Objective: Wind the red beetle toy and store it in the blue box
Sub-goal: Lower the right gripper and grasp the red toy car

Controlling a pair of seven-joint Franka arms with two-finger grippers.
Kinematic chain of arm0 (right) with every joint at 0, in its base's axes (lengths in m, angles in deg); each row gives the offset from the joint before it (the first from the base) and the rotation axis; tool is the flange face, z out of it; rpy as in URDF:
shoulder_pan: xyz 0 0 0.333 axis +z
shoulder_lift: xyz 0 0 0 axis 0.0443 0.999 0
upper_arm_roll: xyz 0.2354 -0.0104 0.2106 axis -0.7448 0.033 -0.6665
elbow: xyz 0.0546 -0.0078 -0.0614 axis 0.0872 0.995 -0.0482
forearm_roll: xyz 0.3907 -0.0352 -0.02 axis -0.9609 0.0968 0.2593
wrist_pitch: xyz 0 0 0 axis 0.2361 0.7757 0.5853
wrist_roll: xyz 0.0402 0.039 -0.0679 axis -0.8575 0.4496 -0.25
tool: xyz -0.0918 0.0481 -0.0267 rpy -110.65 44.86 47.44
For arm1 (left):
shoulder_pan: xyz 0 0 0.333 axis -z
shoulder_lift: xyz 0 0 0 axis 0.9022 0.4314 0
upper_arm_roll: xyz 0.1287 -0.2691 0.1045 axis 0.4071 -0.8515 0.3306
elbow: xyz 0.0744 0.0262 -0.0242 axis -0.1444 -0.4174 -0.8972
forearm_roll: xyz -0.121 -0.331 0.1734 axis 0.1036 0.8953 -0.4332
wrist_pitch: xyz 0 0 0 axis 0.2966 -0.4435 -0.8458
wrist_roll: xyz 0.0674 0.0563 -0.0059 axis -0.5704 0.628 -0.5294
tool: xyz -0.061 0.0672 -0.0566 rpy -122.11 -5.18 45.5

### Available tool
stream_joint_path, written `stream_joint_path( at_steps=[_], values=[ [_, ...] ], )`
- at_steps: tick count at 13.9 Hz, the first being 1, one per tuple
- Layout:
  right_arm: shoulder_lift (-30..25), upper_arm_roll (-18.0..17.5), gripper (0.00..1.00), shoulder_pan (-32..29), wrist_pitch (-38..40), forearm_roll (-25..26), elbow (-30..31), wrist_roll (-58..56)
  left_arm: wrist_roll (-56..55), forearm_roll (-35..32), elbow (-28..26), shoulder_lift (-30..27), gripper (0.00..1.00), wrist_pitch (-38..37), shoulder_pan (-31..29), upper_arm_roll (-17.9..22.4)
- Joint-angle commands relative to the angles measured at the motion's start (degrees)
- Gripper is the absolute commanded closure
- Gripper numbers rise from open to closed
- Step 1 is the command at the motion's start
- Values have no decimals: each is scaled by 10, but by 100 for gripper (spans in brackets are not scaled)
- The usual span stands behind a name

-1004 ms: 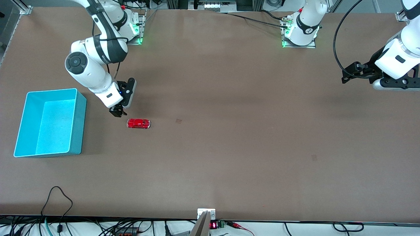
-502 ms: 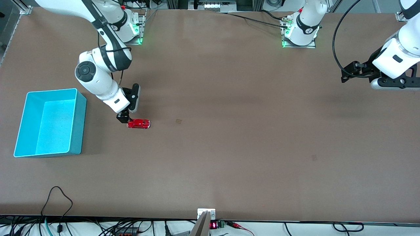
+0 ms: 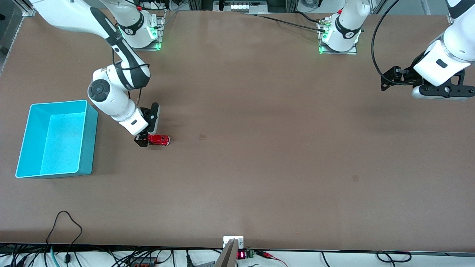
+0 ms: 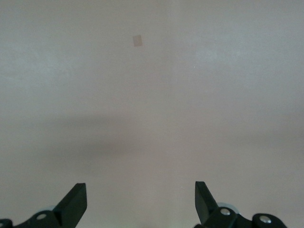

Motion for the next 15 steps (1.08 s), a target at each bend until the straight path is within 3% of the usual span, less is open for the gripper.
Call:
stream_joint_path(
  at_steps=[1, 4, 15],
  values=[
    [13, 11, 0, 13, -8, 9, -14, -2, -2, -12, 6, -4, 0, -12, 1, -3],
    [20, 13, 0, 13, -9, 35, -14, -2, -2, -12, 6, -5, 0, -15, 0, -3],
    [53, 36, 0, 35, -37, 38, -14, -1, -2, -12, 16, -3, 0, -17, 1, -6]
  ],
)
